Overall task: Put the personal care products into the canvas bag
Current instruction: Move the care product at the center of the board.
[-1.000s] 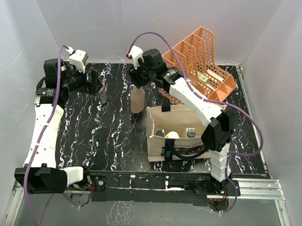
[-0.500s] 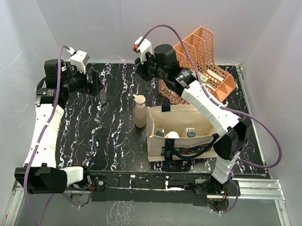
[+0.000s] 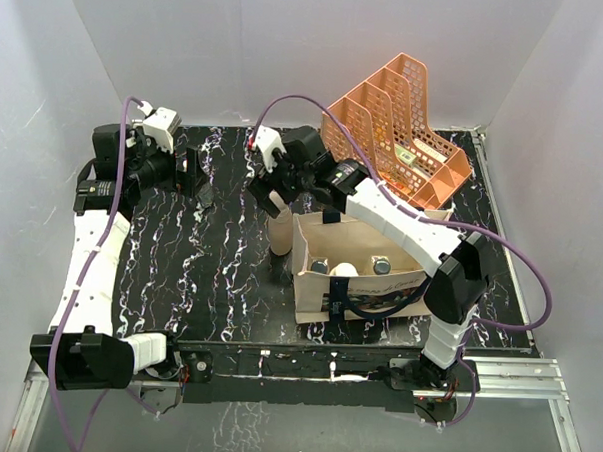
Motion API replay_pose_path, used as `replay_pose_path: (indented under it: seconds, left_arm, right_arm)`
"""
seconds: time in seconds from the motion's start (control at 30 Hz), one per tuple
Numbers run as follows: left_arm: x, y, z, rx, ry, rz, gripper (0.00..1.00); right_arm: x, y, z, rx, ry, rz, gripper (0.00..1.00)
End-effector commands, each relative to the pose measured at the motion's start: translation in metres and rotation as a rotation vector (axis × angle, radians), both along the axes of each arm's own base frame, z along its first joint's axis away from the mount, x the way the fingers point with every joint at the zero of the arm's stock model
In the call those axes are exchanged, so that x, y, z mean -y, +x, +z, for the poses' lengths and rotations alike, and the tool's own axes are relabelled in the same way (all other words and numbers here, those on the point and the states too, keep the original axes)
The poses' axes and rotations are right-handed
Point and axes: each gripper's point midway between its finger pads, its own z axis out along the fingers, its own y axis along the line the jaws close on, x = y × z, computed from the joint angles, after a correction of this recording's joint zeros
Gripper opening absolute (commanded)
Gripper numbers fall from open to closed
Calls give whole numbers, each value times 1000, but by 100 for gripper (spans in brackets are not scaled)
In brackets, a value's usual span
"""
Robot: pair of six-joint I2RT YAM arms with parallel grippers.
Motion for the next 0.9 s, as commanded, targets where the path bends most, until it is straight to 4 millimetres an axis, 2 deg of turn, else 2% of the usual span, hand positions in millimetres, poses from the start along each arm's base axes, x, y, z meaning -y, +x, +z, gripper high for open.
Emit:
replay_pose_path:
  seconds: [0.0,0.13,0.27,0.63,0.87]
  left_arm:
    - [1,-7,15,56,5,-15,96]
    - [2,-8,15,57,5,-18,96]
    - [2,-8,16,60,6,-19,96]
    - [2,-9,17,61,9,-20,96]
    - [2,-9,17,63,12,-23,96]
  right_arm:
    - [11,-2,24,62,1,-58,98]
    - [16,-5,4,24,-32,-74,98]
    - [18,-6,-7,6,-52,-76,98]
    - [10,-12,-15,-35,-34,-43,80]
    - [7,-9,-15,-36,-32,-45,78]
